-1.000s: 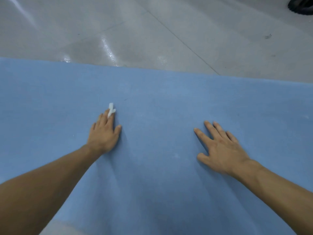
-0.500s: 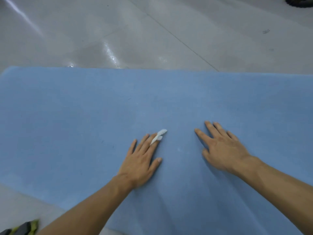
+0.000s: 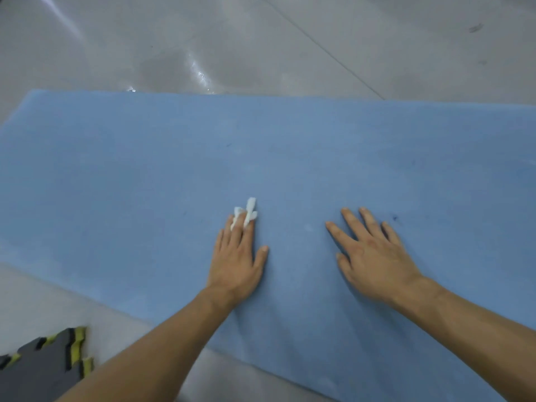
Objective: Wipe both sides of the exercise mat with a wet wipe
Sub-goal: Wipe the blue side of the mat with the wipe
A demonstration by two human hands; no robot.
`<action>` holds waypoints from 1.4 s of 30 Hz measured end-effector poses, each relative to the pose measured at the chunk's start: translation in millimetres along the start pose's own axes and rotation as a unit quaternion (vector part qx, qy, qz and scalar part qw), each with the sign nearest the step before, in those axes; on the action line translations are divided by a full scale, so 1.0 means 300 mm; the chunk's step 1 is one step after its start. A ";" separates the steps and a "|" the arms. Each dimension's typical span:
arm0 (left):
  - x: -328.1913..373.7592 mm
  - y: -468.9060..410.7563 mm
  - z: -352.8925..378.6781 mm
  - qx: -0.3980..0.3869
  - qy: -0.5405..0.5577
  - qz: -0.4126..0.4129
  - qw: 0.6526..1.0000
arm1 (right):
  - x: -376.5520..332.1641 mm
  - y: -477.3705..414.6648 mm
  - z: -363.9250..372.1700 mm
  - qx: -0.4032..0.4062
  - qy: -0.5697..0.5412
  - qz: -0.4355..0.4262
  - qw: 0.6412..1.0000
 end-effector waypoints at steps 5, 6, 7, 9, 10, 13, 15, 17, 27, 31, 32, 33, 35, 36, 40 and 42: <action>0.355 0.211 0.140 -0.030 -0.030 0.123 0.992 | 0.013 0.066 0.041 0.037 0.023 -0.025 0.999; 0.377 0.236 0.160 -0.040 -0.037 0.135 0.989 | 0.016 0.080 0.048 0.040 0.025 -0.029 0.998; 0.383 0.248 0.168 -0.044 -0.042 0.145 0.988 | 0.020 0.090 0.054 0.045 0.025 -0.031 0.998; 0.353 0.237 0.156 -0.036 -0.050 0.161 0.985 | 0.029 0.099 0.059 0.050 0.025 -0.029 0.998; 0.316 0.217 0.142 -0.034 -0.053 0.156 0.986 | 0.032 0.101 0.058 0.052 0.026 -0.026 0.998; 0.099 0.119 0.058 -0.008 -0.032 0.038 0.999 | 0.031 0.099 0.056 0.058 0.028 -0.024 0.998; -0.074 0.077 -0.014 0.022 -0.017 -0.070 0.997 | 0.030 0.103 0.055 0.068 0.034 -0.025 0.997; -0.222 0.072 -0.080 0.049 -0.017 -0.161 0.986 | 0.029 0.107 0.048 0.078 0.032 -0.027 0.996; 0.152 0.229 0.067 0.030 0.004 -0.006 1.000 | 0.004 0.111 0.056 0.113 0.025 -0.025 0.993; 0.381 0.340 0.151 -0.006 -0.021 0.106 0.994 | 0.005 0.110 0.052 0.124 0.019 -0.028 0.992; 0.395 0.355 0.151 -0.007 -0.023 0.121 0.992 | 0.003 0.110 0.052 0.125 0.020 -0.027 0.992; 0.385 0.359 0.147 -0.007 -0.026 0.127 0.992 | 0.001 0.110 0.051 0.126 0.021 -0.026 0.992; 0.310 0.338 0.129 0.004 -0.032 0.116 0.993 | -0.001 0.109 0.047 0.130 0.022 -0.025 0.991; 0.248 0.318 0.112 0.014 -0.034 0.100 0.994 | -0.002 0.109 0.046 0.133 0.023 -0.026 0.991; -0.058 0.236 0.005 0.043 -0.040 -0.028 0.998 | -0.005 0.115 0.055 0.142 0.026 -0.032 0.989; -0.204 0.214 -0.052 0.049 -0.023 -0.114 0.992 | -0.007 0.117 0.057 0.146 0.025 -0.034 0.988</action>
Point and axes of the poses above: each hand's wrist, its own y-axis away from the middle knuckle, its own z-axis out of the palm, x = y × z, the point moved 9 cm from there along -y, towards the middle knuckle, and after that the axes turned 4 degrees about y, right-handed, at the moved point
